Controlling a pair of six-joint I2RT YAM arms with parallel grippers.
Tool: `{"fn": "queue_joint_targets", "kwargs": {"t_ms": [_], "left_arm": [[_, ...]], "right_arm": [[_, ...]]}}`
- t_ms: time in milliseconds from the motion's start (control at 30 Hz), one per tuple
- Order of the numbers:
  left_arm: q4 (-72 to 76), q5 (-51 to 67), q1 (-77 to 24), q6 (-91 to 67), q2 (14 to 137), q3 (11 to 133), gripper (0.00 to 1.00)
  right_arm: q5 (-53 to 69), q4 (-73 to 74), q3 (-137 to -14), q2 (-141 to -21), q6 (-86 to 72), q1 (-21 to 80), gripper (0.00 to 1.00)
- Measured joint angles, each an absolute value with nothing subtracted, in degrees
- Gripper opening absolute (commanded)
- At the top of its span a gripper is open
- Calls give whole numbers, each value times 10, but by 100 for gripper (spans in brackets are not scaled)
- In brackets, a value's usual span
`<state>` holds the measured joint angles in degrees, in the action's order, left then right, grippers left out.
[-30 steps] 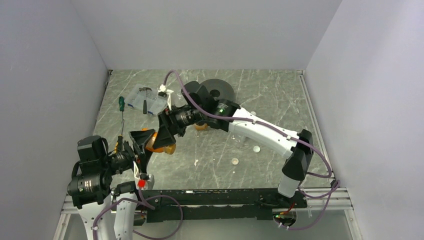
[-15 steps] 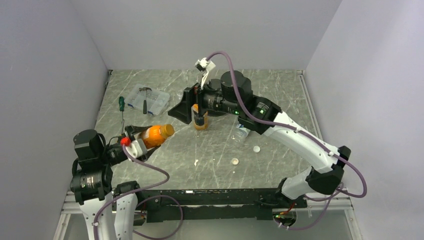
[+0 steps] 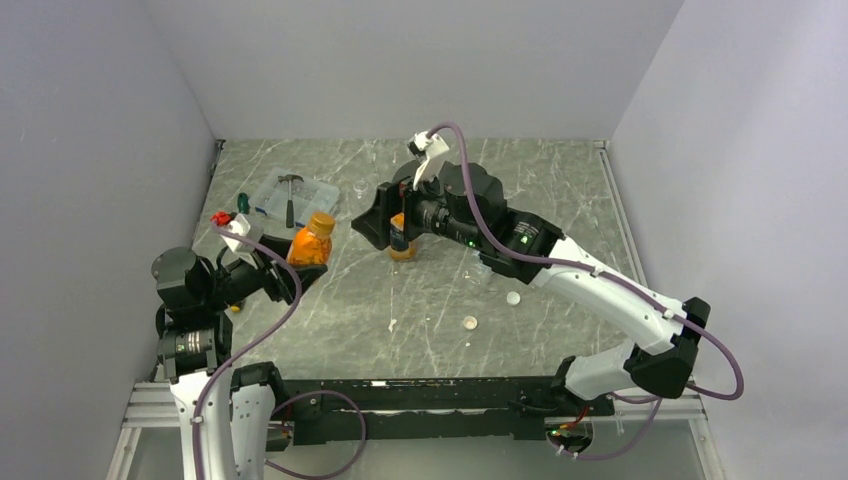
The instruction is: Unscrew the bottle caps
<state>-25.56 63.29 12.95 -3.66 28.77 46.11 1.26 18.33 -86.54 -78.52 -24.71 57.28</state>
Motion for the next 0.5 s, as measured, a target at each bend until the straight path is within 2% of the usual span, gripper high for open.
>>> {"fn": "queue_joint_targets", "kwargs": {"t_ms": [300,500], "left_arm": [[-223,614,130,-89,291,452,21],[-206,618,130,-93,293,452,22]], "right_arm": [[-92,223,-802,-715,-277,594,100],[-139,343,-762,-613,-337,594,100]]}}
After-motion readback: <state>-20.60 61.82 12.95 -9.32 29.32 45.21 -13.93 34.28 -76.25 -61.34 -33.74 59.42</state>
